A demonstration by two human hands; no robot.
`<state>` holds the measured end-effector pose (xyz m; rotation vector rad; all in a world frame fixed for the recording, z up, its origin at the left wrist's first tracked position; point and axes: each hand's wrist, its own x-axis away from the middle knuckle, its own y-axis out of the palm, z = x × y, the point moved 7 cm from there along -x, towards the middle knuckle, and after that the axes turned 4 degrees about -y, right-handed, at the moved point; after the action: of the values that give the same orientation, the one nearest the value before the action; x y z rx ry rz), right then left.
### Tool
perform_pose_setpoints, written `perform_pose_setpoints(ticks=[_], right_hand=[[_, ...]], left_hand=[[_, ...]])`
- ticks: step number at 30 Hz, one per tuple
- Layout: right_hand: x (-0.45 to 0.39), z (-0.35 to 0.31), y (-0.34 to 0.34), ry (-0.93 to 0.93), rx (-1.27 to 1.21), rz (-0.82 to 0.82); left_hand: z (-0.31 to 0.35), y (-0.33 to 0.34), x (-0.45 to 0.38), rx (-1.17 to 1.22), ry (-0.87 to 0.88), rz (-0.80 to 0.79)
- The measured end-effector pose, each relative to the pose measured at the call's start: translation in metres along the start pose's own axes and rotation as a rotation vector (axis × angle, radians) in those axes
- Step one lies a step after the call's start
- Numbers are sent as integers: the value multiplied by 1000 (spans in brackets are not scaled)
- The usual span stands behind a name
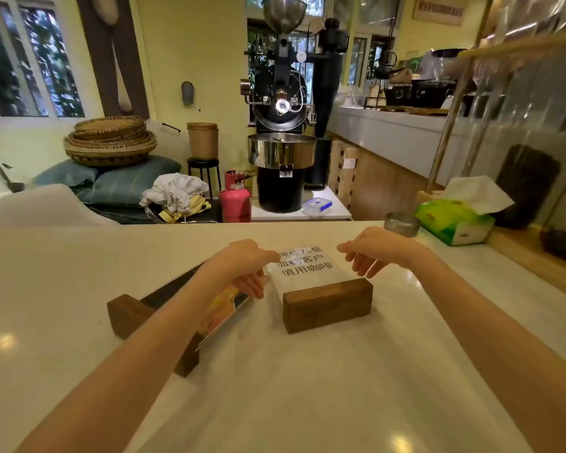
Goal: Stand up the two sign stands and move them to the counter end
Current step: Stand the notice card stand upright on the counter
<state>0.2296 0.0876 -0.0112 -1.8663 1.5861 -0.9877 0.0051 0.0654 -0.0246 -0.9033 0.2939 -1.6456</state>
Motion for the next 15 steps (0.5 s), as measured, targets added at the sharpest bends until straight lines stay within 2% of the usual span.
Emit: perform_pose_setpoints(ticks=[6, 12, 15], right_hand=[[5, 17, 20, 66, -108, -74], [4, 27, 28, 74, -245, -58], [7, 27, 30, 68, -304, -57]], left_hand=[[-6, 18, -3, -52, 7, -17], [-9, 31, -4, 59, 20, -48], [-10, 32, -3, 117, 37, 2]])
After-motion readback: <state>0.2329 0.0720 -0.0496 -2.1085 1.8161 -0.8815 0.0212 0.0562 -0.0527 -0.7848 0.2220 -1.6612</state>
